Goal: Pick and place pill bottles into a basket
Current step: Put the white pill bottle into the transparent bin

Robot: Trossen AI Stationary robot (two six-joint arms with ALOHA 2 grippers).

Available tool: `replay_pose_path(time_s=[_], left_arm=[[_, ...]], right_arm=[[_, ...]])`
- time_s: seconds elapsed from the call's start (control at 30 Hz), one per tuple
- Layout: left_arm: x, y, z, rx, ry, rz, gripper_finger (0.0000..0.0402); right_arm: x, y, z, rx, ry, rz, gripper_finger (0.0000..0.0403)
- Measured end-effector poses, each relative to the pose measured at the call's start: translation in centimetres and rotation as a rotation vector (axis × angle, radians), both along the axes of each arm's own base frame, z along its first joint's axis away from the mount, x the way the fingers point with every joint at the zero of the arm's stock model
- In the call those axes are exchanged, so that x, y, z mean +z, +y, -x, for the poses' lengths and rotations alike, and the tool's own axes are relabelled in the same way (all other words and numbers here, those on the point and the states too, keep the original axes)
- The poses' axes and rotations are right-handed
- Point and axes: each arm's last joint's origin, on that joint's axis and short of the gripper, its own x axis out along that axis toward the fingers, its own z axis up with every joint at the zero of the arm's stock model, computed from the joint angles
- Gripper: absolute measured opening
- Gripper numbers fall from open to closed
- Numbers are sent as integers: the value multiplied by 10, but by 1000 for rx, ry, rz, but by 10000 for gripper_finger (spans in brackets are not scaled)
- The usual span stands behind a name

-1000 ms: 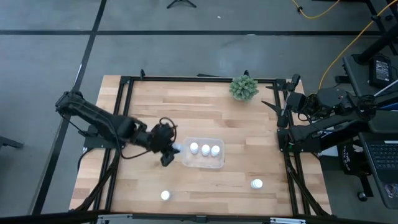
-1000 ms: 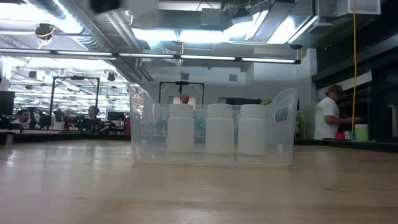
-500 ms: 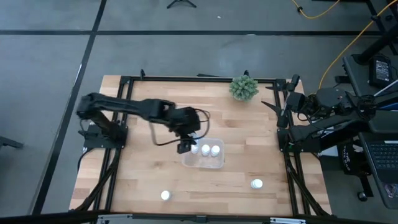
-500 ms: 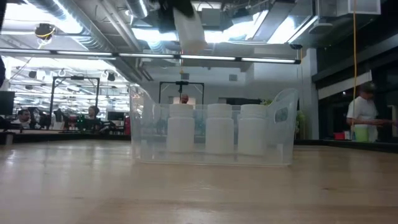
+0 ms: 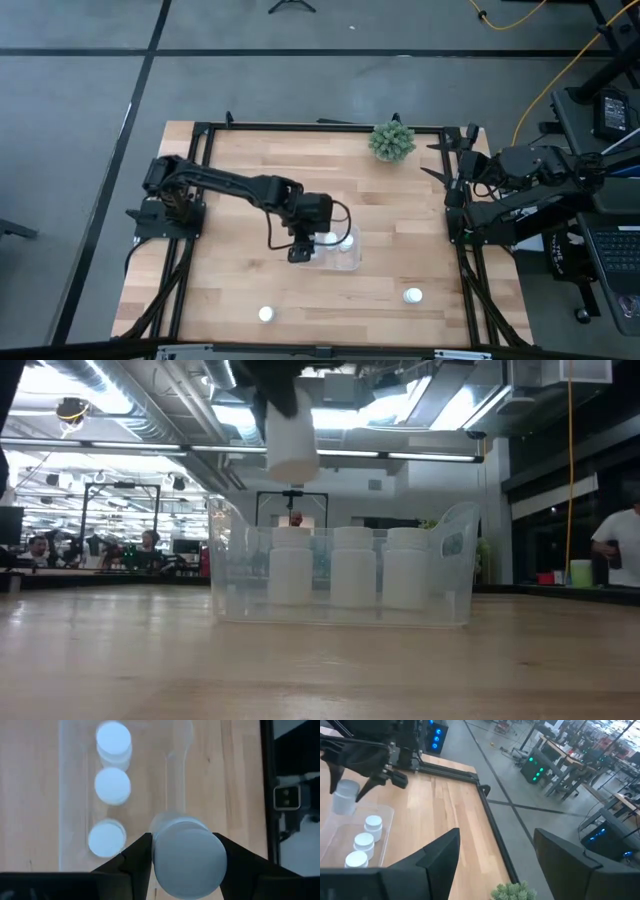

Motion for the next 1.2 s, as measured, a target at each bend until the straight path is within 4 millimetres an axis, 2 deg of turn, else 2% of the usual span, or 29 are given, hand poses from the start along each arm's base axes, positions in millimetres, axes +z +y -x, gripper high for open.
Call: replay_pose_path(time_s=[0.23,0.37,0.83,1.2], left_arm=[[-4,-18,8,-6,37,-126,168],[-14,-22,10,10,53,-135,168],[-51,-24,8,24,-9,-131,168],[-78,-23,15,59,22,-98,168]], right_arm=[[0,0,0,0,-4,-1,254],[1,0,0,-2,-13,-11,254],[1,0,0,-14,-29,-50,254],[1,0,0,-14,-29,-49,254]])
